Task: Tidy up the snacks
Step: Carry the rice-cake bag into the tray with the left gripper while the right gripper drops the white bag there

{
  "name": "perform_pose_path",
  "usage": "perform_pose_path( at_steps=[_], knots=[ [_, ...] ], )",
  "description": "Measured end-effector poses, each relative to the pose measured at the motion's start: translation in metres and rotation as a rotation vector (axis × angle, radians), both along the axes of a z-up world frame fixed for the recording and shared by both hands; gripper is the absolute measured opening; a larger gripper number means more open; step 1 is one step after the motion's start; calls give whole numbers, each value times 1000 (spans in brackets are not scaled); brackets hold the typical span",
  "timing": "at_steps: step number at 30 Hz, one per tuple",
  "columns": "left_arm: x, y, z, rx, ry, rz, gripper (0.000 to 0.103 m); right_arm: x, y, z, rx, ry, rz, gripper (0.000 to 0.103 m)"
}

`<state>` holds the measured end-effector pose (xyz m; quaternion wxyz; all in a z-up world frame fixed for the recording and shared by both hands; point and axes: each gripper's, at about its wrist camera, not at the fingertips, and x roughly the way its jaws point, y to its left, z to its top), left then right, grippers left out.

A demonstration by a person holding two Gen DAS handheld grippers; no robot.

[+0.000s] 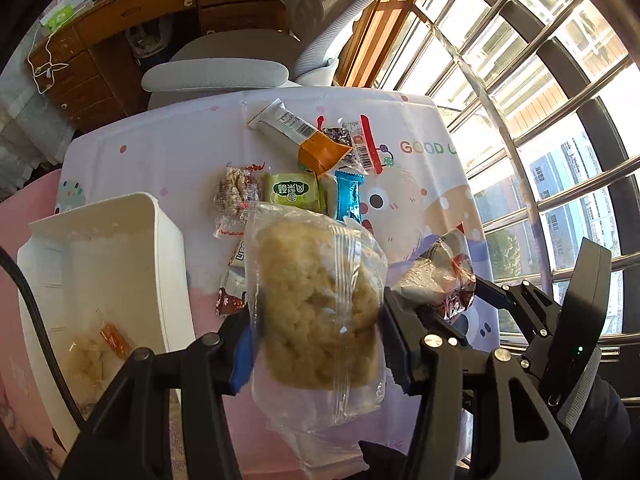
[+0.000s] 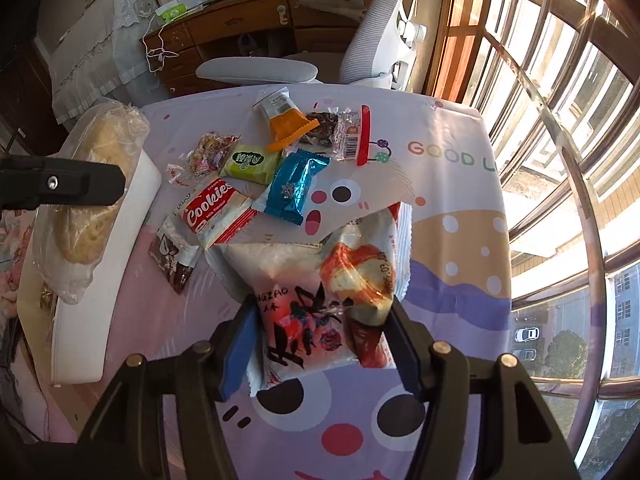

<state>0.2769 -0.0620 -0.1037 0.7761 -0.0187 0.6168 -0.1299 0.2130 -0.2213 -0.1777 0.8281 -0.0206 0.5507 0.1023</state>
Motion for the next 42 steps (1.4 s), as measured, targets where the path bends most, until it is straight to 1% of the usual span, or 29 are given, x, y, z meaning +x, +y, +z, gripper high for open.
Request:
perform_pose_path(
  at_steps=[4,10,13,17,22,26,30,35,42],
  knots=[
    [-24,13,19,-6,-33,11,53,-18,7,12,57,24,-15,62],
    [-63,39,42,-19,-82,28,53,-49,26,21,136,81,-34,62],
    [-81,54,49,-19,-103,33,53,-65,41,26,147,92,-28,61],
    [-106,77,54,-16,-110,37,53,-84,61,32,155,103,-24,61],
    [-134,109,60,-26,-116,39,53,-102,85,40,191,117,-50,62],
    [-153,134,64,-37,-142,28,53,-115,106,46,209,119,-71,62],
    [-170,157,67,-35,-172,40,53,-125,126,56,220,96,-83,62],
    [-183,189,63,-33,-197,51,53,-133,149,68,230,51,-93,62],
    [-186,230,60,-51,-252,63,53,-140,186,79,259,-10,-79,63]
  ],
)
